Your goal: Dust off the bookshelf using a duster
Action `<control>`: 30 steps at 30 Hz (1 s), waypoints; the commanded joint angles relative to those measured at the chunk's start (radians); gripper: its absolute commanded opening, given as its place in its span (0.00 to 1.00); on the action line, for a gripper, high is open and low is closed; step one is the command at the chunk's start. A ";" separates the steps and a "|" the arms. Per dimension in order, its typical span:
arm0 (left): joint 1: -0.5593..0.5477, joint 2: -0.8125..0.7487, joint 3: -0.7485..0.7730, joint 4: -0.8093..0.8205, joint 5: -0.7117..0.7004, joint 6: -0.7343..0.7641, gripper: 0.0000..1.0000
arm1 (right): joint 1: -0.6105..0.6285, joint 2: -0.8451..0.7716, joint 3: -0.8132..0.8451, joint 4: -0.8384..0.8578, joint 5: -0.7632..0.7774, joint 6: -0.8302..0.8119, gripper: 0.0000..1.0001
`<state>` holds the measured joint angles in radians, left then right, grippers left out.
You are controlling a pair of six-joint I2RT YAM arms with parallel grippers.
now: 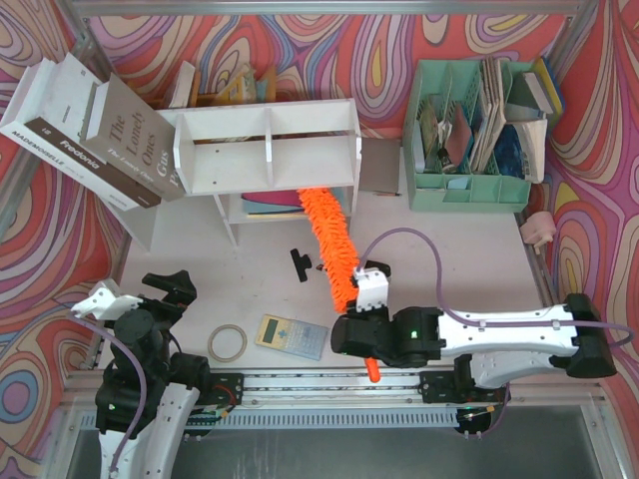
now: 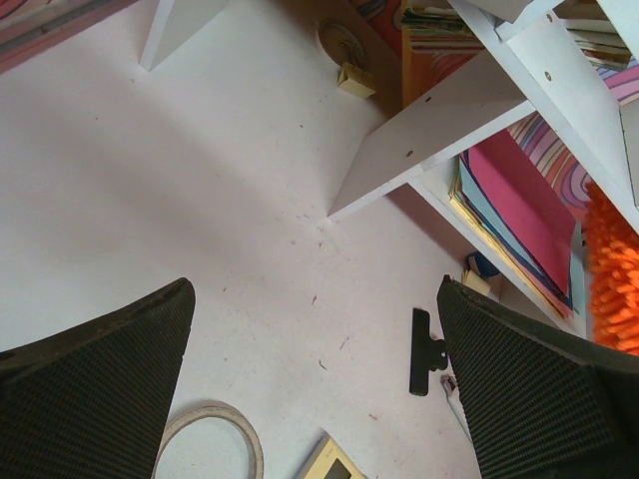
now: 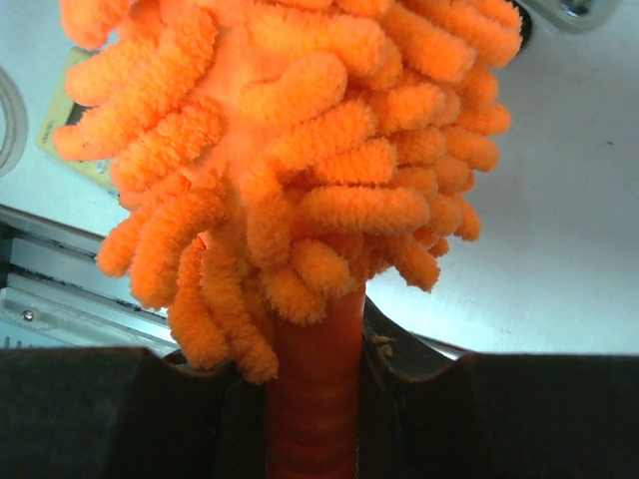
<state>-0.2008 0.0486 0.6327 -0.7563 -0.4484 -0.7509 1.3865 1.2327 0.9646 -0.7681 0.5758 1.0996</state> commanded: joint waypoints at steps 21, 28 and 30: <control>0.008 -0.009 -0.016 0.021 0.010 0.013 0.99 | -0.002 -0.089 -0.009 -0.205 0.134 0.172 0.00; 0.008 -0.004 -0.017 0.023 0.015 0.014 0.99 | -0.003 -0.100 -0.015 -0.256 0.133 0.223 0.00; 0.008 -0.004 -0.017 0.022 0.015 0.015 0.98 | -0.003 -0.078 -0.007 -0.207 0.124 0.189 0.00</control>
<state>-0.2008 0.0486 0.6327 -0.7563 -0.4412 -0.7509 1.3872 1.1351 0.9565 -0.9966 0.6128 1.2629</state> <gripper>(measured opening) 0.985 0.336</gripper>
